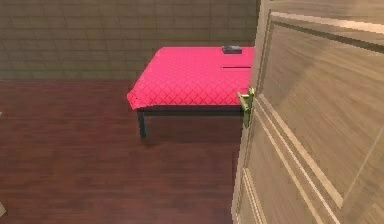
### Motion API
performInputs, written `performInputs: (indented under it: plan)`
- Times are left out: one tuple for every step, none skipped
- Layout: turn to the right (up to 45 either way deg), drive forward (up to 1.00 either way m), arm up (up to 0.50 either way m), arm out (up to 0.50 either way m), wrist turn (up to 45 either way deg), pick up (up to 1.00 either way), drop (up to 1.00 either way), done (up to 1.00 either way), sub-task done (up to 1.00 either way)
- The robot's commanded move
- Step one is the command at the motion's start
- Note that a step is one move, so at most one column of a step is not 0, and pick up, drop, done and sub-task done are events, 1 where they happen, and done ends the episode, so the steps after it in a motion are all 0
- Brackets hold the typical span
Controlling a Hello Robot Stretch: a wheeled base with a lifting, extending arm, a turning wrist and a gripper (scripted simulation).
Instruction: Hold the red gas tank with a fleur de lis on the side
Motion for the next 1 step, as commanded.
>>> performInputs:
  plan:
    - [0.0,0.0,0.08,0.0,0.0,0.0,0.0,0.0,0.0]
